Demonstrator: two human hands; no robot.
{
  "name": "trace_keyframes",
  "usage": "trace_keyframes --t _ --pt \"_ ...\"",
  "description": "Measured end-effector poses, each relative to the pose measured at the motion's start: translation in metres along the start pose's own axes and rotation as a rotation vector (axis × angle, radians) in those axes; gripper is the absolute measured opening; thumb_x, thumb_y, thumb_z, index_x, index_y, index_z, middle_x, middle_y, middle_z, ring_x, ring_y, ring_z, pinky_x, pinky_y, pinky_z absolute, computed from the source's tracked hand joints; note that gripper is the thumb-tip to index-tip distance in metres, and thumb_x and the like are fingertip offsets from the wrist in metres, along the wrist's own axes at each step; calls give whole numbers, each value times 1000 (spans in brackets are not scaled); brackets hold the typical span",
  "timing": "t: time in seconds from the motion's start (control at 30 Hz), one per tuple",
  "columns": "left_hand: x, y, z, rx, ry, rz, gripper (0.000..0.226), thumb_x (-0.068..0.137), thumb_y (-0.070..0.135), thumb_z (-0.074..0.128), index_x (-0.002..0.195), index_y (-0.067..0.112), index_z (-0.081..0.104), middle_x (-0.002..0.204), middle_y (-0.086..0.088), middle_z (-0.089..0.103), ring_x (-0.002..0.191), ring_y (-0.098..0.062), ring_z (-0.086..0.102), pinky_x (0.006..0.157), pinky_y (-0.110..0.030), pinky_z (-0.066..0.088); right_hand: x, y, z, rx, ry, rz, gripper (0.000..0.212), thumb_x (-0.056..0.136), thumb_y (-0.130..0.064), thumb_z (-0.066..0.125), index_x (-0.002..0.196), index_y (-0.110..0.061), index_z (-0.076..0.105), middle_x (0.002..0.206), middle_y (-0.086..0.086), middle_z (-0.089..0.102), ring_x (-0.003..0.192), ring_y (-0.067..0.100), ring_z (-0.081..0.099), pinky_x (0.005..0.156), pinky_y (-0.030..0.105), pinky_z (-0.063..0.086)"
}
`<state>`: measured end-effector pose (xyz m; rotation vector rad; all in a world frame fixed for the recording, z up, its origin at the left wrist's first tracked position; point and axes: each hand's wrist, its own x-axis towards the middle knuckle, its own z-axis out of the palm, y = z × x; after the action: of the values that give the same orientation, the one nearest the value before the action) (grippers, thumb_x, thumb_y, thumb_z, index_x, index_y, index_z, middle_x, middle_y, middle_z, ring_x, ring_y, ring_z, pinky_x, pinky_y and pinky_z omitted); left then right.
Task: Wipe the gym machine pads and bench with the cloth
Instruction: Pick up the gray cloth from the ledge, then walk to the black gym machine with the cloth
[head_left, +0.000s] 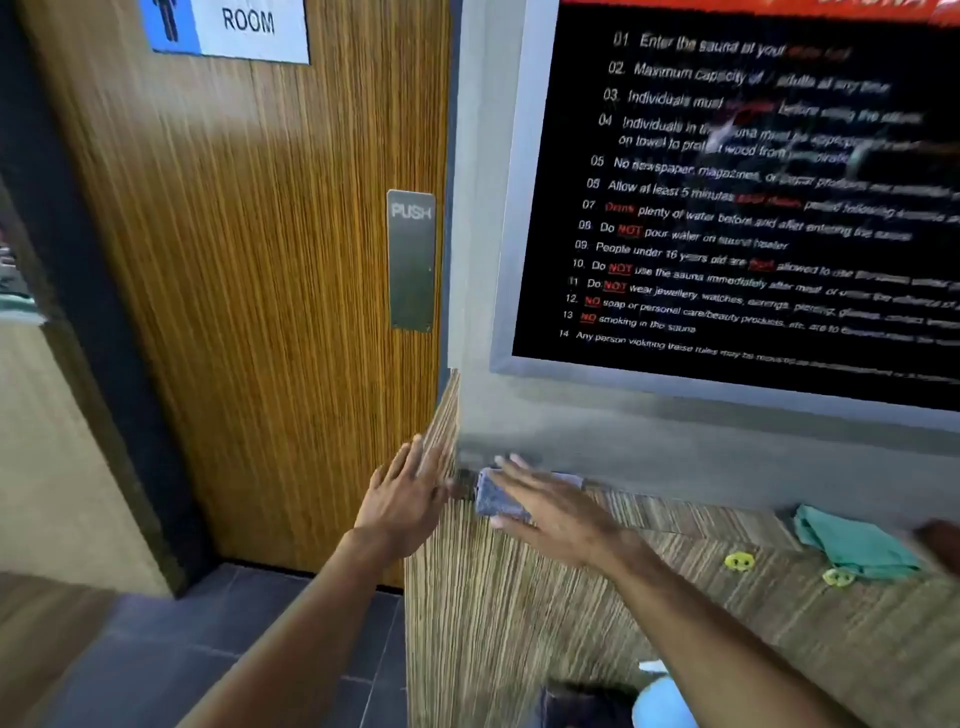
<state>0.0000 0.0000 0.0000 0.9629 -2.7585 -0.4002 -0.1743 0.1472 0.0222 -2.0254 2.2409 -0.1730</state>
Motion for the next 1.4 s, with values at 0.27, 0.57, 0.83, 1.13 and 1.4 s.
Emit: trace_keyframes --t 0.27,0.57,0.83,1.13,1.4 --pt "30 -26 53 32 86 55 62 99 51 10 155 25 4 159 11 -13 150 -12 -11 123 -39 7 49 57 30 -228 -61 -350 68 101 -56 21 153 -27 -12 162 -3 -18 148 7 -19 123 32 -4" --pt "33 -29 61 -18 117 36 58 102 49 15 155 28 7 161 13 -8 149 -7 -14 123 -34 1 50 58 30 -141 -63 -351 58 106 -39 21 153 -21 -7 158 -5 -22 142 2 -27 109 12 -22" --pt "-52 -52 72 -38 242 -110 60 101 52 13 155 26 13 164 5 0 151 -7 -5 123 -31 6 36 5 20 230 -242 -263 55 105 -40 26 154 -31 4 157 -19 -8 141 -6 -6 115 24 -2" --pt "-290 -78 130 -150 47 -653 115 73 78 -25 150 15 34 159 -4 28 149 -22 23 120 -34 19 3 -146 136 479 -545 -390 51 102 -38 39 151 -27 30 154 -8 36 142 6 33 118 26 27" --pt "-553 -15 174 -282 -125 -1207 82 85 64 0 130 17 49 139 -8 52 130 -27 47 103 -41 41 -134 -337 271 311 -931 -709 38 102 -35 41 139 -31 47 137 -5 58 124 12 55 108 31 41"
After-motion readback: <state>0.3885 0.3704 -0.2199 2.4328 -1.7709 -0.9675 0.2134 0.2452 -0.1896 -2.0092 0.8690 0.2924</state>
